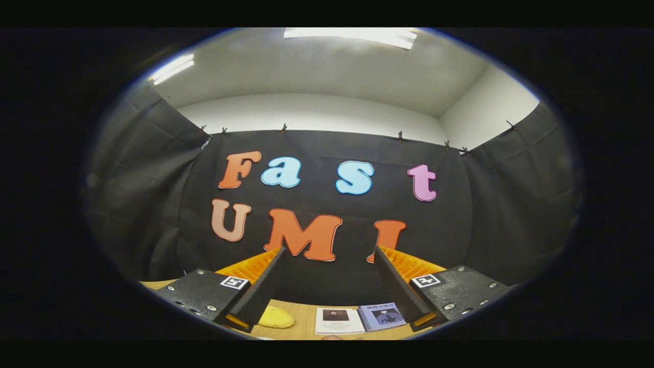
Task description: Open the storage box then place both shoes into the box .Put the left shoe in first, then the right shoe, with the right side of both shoes facing outward in a uniform manner.
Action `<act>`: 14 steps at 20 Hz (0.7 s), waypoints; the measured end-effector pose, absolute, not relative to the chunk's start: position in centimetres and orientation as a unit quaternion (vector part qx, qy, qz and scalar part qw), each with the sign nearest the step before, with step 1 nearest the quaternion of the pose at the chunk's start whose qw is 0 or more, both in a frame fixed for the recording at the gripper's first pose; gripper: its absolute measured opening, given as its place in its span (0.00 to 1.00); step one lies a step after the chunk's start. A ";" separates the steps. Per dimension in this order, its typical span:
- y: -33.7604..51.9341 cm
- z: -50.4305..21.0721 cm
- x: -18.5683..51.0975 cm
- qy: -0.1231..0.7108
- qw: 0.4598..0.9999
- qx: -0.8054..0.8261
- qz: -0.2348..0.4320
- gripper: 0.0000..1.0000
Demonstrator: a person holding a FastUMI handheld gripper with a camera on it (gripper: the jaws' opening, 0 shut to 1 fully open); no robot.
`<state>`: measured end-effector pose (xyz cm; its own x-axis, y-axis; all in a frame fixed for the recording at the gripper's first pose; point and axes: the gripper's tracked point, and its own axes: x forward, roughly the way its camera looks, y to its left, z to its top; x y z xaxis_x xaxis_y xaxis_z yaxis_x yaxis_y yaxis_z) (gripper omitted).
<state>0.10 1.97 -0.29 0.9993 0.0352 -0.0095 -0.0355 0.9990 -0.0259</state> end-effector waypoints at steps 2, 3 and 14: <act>2.4 -0.2 0.1 0.004 1.000 -0.015 0.024 1.00; 2.3 -0.2 0.1 0.003 1.000 -0.017 0.022 1.00; 4.0 -1.8 0.1 0.020 0.999 -0.002 0.040 1.00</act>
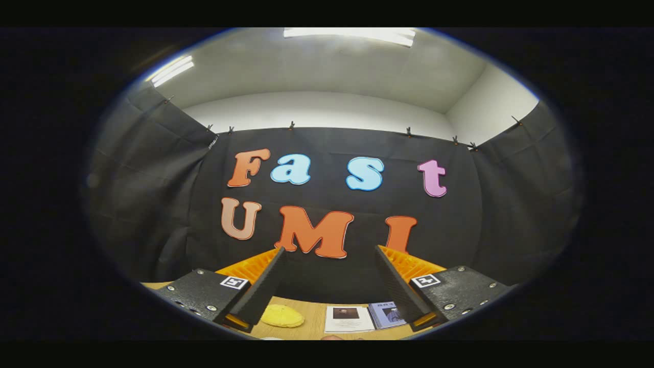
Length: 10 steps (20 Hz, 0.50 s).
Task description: Open the storage box then place both shoes into the box .Put the left shoe in first, then the right shoe, with the right side of both shoes facing outward in a uniform manner.
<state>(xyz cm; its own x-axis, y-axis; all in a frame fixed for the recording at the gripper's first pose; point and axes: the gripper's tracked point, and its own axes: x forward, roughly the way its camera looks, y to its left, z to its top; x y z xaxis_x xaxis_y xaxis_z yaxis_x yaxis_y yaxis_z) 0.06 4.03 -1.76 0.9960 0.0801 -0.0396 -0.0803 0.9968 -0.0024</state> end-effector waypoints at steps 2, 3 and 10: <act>4.8 -2.7 0.0 0.031 0.998 0.003 0.050 1.00; 5.1 -3.1 0.0 0.036 0.998 0.006 0.053 1.00; 8.4 -6.8 -0.4 0.085 0.991 0.029 0.097 1.00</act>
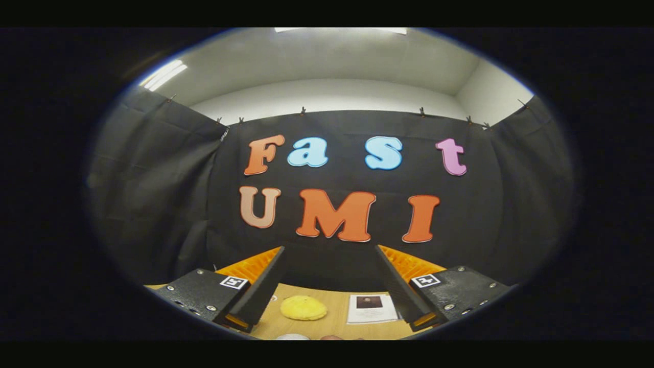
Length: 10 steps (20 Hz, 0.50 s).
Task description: Open the storage box then place both shoes into the box .Put the left shoe in first, then the right shoe, with the right side of both shoes facing outward in a uniform manner.
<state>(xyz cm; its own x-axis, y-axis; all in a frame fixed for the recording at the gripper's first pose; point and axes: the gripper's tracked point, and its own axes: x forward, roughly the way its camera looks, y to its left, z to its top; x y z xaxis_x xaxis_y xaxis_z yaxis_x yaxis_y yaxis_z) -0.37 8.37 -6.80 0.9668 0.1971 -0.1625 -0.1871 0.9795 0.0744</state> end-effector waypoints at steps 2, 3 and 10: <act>9.7 -8.5 -0.5 0.108 0.987 0.036 0.114 1.00; 10.6 -9.5 -0.8 0.124 0.983 0.041 0.126 1.00; 18.0 -21.3 -5.9 0.316 0.916 0.110 0.223 1.00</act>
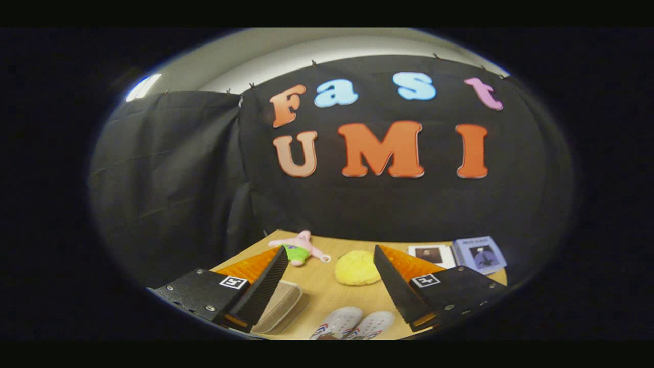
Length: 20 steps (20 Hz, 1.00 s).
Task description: Open the storage box then place both shoes into the box .Put the left shoe in first, then the right shoe, with the right side of both shoes facing outward in a uniform manner.
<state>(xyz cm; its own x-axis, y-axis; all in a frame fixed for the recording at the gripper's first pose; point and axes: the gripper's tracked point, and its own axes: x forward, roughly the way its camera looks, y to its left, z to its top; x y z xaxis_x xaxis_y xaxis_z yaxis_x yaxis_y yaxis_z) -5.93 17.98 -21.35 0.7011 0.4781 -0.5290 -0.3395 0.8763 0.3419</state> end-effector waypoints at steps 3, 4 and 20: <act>20.5 -26.0 -8.3 0.394 0.872 0.160 0.243 1.00; 21.3 -26.9 -9.0 0.414 0.858 0.178 0.247 1.00; 30.1 -37.5 -20.3 0.615 0.628 0.374 0.295 0.98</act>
<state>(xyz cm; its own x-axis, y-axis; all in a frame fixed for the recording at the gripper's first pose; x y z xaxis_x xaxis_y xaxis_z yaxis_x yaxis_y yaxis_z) -20.33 30.12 -37.46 0.0683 0.8307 -0.5524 0.0886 0.5465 0.8328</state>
